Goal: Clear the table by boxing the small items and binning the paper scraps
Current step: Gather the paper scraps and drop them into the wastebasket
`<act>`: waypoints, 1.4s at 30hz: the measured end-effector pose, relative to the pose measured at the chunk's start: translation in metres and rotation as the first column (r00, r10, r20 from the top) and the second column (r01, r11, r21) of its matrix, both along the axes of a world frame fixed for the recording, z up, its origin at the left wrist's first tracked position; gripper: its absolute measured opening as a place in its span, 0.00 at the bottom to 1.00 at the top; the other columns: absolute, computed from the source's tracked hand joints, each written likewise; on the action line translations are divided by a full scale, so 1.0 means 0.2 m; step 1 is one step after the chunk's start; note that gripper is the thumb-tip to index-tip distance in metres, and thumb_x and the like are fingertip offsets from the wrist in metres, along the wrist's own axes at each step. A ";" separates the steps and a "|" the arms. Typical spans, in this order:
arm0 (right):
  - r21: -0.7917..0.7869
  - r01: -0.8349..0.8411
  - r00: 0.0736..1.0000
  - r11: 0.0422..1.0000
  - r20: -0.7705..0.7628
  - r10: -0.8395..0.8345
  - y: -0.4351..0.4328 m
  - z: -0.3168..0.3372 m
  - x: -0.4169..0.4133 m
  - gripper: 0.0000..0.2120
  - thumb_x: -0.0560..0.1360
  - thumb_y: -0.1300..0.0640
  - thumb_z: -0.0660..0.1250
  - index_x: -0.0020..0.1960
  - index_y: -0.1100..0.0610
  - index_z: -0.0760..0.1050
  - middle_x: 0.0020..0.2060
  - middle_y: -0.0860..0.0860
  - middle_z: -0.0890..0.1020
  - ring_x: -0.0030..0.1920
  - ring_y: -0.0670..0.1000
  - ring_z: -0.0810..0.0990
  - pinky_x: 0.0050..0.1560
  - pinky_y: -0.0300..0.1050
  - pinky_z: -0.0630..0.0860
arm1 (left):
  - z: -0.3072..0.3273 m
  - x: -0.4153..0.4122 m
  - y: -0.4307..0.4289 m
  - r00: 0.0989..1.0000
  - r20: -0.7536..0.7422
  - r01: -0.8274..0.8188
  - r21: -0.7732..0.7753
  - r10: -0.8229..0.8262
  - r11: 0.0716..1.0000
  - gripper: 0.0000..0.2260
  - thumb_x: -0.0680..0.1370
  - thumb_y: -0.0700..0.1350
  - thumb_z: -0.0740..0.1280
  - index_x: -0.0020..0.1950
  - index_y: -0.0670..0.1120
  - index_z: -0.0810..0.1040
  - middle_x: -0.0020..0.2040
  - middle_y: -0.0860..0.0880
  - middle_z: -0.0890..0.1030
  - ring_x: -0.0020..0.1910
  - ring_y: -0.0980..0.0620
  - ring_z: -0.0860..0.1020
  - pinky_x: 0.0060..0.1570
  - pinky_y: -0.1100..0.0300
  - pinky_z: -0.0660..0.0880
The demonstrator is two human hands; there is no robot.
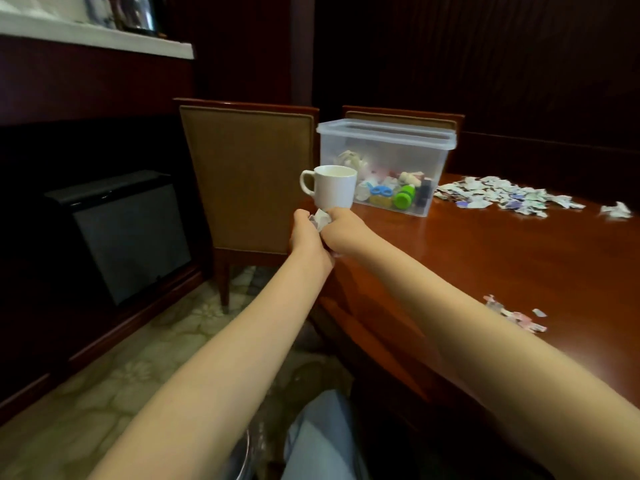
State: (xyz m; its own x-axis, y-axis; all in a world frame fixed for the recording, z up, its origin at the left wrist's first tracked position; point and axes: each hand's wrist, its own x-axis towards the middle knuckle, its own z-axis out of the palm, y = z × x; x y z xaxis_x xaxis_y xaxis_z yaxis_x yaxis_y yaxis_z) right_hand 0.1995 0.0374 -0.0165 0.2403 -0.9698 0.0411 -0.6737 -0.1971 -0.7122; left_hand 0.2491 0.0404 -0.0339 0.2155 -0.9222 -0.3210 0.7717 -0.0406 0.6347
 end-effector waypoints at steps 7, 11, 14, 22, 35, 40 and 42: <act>0.035 -0.176 0.982 0.984 -0.069 0.178 0.05 -0.04 0.41 0.14 0.78 0.62 0.57 0.63 0.61 0.70 0.59 0.58 0.77 0.59 0.56 0.76 0.56 0.47 0.75 | -0.09 0.43 0.08 0.996 0.021 -0.085 0.031 0.084 0.996 0.13 0.78 0.45 0.52 0.37 0.43 0.69 0.34 0.47 0.72 0.33 0.51 0.73 0.34 0.60 0.69; 0.060 -0.259 0.962 0.964 -0.074 0.264 0.10 -0.14 0.64 0.14 0.79 0.61 0.57 0.63 0.62 0.70 0.56 0.58 0.77 0.53 0.56 0.76 0.46 0.44 0.74 | -0.17 0.63 0.15 0.984 0.013 -0.179 0.068 0.179 0.981 0.13 0.78 0.44 0.53 0.35 0.43 0.67 0.33 0.48 0.70 0.31 0.52 0.71 0.31 0.61 0.68; 0.129 -0.308 0.949 0.943 -0.030 0.314 0.12 -0.23 0.77 0.15 0.79 0.59 0.57 0.64 0.62 0.70 0.49 0.57 0.75 0.47 0.53 0.73 0.34 0.41 0.69 | -0.27 0.77 0.19 0.974 0.019 -0.227 0.097 0.226 0.969 0.12 0.77 0.43 0.52 0.33 0.44 0.63 0.32 0.49 0.67 0.30 0.52 0.67 0.32 0.63 0.64; 0.441 -0.283 0.957 0.852 0.193 0.218 0.16 -0.61 0.98 0.03 0.79 0.60 0.57 0.48 0.59 0.70 0.32 0.52 0.70 0.29 0.48 0.68 0.13 0.28 0.60 | -0.62 0.95 0.27 0.950 0.053 -0.308 0.300 0.306 0.903 0.11 0.77 0.45 0.55 0.35 0.45 0.67 0.35 0.47 0.71 0.33 0.49 0.71 0.27 0.61 0.68; 0.759 -0.120 0.993 0.640 0.089 0.081 0.23 -1.17 1.00 0.14 0.76 0.68 0.56 0.33 0.58 0.68 0.29 0.52 0.72 0.29 0.48 0.70 0.26 0.37 0.69 | -1.25 0.97 0.35 0.940 -0.026 -0.271 0.550 0.340 0.790 0.14 0.80 0.48 0.55 0.36 0.44 0.68 0.36 0.45 0.73 0.34 0.47 0.71 0.46 0.49 0.71; 0.850 -0.101 0.994 0.518 0.112 0.010 0.25 -1.27 0.99 0.13 0.75 0.72 0.54 0.35 0.60 0.66 0.30 0.55 0.70 0.29 0.49 0.70 0.28 0.39 0.71 | -1.41 0.99 0.39 0.935 -0.034 -0.265 0.593 0.353 0.760 0.15 0.80 0.51 0.56 0.41 0.43 0.71 0.36 0.46 0.73 0.36 0.47 0.73 0.47 0.48 0.71; 0.876 -0.102 0.991 0.472 0.130 -0.027 0.25 -1.31 0.98 0.13 0.75 0.73 0.54 0.34 0.61 0.65 0.31 0.56 0.69 0.31 0.50 0.69 0.32 0.40 0.72 | -1.48 1.00 0.41 0.925 -0.028 -0.281 0.622 0.380 0.730 0.15 0.79 0.54 0.58 0.47 0.42 0.72 0.38 0.45 0.75 0.38 0.46 0.74 0.38 0.51 0.73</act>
State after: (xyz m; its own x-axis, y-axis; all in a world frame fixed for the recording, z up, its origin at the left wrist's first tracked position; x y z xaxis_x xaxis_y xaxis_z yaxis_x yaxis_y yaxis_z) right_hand 0.3962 0.0884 -0.2781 0.3334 -0.5007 -0.7989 -0.5870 0.5529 -0.5914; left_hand 0.4501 0.1224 -0.3296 0.3762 -0.4095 -0.8311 0.8879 -0.0969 0.4497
